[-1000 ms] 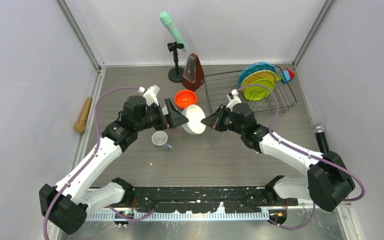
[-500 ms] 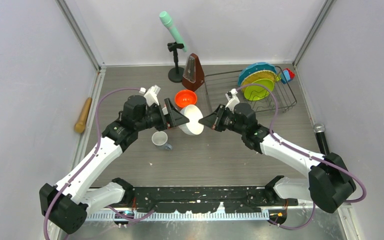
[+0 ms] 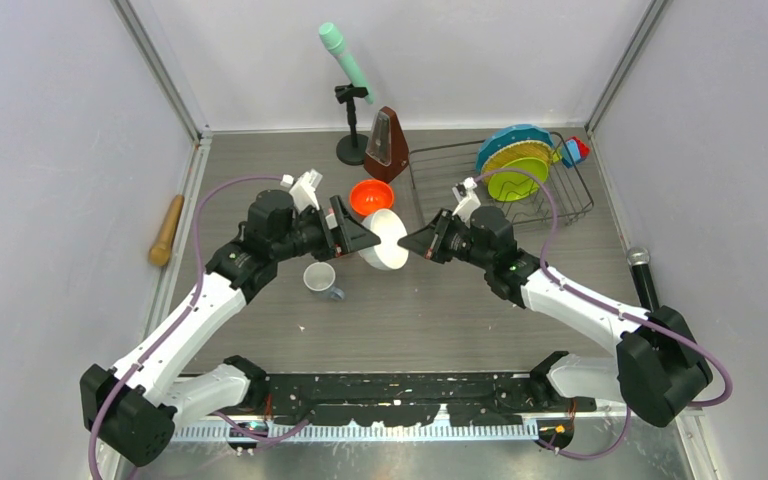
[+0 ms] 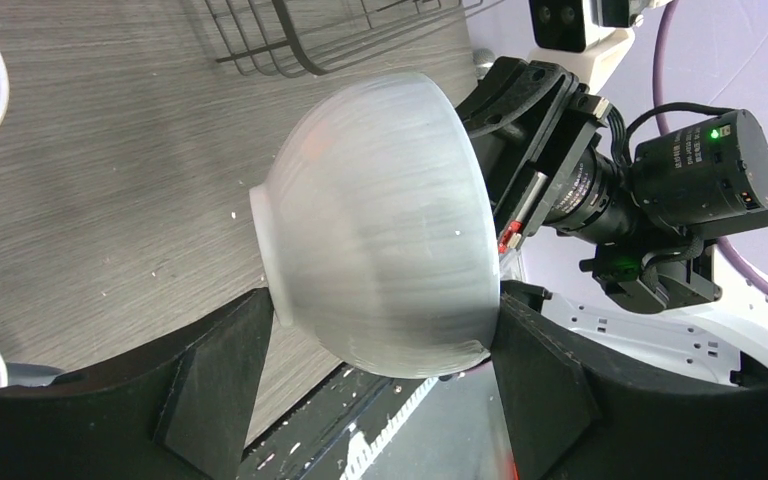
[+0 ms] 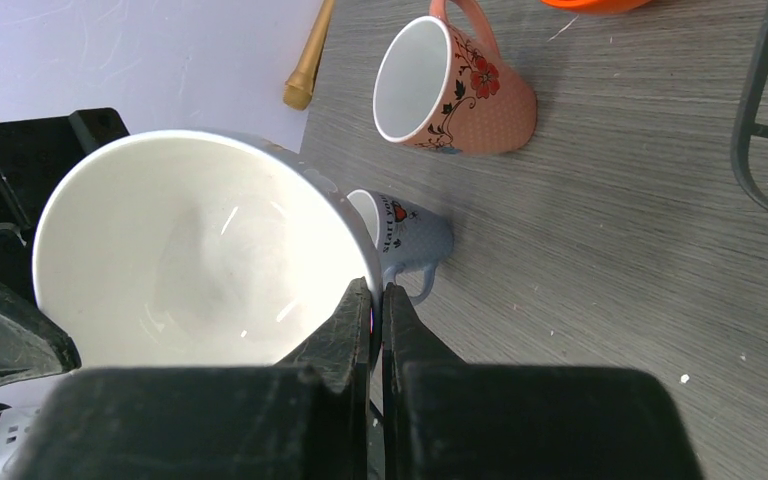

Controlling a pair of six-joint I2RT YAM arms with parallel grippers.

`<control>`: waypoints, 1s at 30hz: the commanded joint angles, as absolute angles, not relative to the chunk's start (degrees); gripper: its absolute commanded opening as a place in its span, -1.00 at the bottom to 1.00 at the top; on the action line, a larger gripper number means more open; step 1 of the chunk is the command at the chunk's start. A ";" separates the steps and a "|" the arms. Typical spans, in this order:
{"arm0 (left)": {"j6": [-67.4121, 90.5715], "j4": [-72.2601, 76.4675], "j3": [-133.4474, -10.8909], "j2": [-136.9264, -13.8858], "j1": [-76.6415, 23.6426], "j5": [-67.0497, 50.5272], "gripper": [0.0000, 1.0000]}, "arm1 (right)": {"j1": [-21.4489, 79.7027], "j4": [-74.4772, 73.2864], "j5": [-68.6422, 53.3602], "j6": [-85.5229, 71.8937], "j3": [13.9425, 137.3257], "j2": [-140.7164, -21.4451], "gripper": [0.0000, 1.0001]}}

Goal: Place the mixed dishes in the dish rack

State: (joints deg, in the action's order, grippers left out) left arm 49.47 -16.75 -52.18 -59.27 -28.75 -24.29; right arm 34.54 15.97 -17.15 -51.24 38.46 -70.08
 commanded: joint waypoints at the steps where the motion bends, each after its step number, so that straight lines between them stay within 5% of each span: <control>1: 48.71 -15.13 -52.25 -59.12 -28.42 -25.17 0.57 | 33.86 23.43 -19.07 -53.28 39.54 -67.19 -0.99; 13: 37.33 -25.23 -57.11 -59.51 -28.45 -18.08 -0.01 | 34.07 11.56 -15.37 -46.89 44.46 -66.72 -0.99; 19: 33.24 -29.55 -60.61 -62.49 -28.92 -11.40 0.43 | 37.85 -8.70 0.24 -40.32 54.37 -67.51 -0.99; 30: 30.62 -31.33 -67.24 -70.75 -34.41 -3.26 -0.11 | 43.36 -20.42 15.99 -36.89 63.24 -69.94 -0.99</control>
